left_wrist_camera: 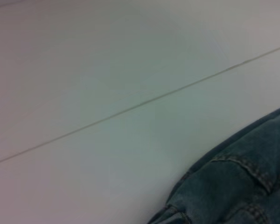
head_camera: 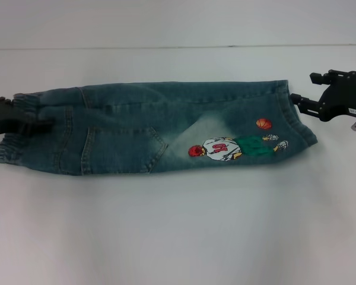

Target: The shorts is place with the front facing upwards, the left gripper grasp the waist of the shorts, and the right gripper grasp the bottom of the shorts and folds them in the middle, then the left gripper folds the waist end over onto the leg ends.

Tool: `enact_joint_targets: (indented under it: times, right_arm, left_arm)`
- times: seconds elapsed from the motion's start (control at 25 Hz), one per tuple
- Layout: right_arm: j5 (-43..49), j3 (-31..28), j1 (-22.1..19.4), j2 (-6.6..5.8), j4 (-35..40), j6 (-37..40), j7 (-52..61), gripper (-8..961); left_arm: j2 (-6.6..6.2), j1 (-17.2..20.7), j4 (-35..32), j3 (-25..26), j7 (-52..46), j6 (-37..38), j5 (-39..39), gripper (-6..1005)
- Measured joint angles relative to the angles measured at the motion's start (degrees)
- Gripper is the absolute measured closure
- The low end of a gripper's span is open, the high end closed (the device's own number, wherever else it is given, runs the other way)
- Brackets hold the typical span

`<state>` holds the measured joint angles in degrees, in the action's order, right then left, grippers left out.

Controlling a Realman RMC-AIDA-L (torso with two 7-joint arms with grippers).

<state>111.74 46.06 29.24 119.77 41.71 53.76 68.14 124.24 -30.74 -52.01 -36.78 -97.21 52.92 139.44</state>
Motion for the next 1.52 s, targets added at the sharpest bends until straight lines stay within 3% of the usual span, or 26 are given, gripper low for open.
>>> enact_joint_targets:
  times: [0.2,0.52,0.68,0.88,1.0,1.12,1.28,1.52]
  right_arm:
    - [-0.24,0.0,-0.16,0.02,0.0,0.03,-0.35,307]
    - [-4.39,-0.09,-2.27,-0.19,1.12,4.69,-1.31,305]
    - [-7.03,-0.61,-4.89,-0.3,3.78,11.69,-1.43,304]
    - [-7.75,-5.26,-7.33,-0.86,4.43,24.97,-2.78,302]
    - [-7.55,-6.61,-8.77,-1.83,2.81,33.82,-6.18,301]
    - [-7.19,-6.43,-10.05,-2.33,1.36,39.21,-9.8,300]
    - [-4.85,-6.21,-10.35,-2.4,-0.86,43.59,-14.13,299]
    - [-2.54,-6.03,-9.7,-1.19,-1.19,44.76,-15.47,302]
  left_arm:
    - [0.09,1.51,-2.15,0.53,0.0,-0.53,-2.46,115]
    - [0.28,8.51,-9.69,0.69,2.38,1.13,-17.09,116]
    - [0.35,11.94,-10.06,1.86,8.18,9.7,-27.18,116]
    - [0.27,14.59,-3.54,11.21,19.85,29.47,-37.73,116]
    - [-0.15,15.17,2.13,17.93,24.85,37.56,-38.81,116]
    - [-0.1,16.61,5.02,20.52,27.98,39.93,-38.8,115]
    - [0.17,18.12,7.74,22.32,30.54,39.55,-38.99,115]
    - [-0.24,17.89,8.96,23.29,31.41,34.15,-32.85,115]
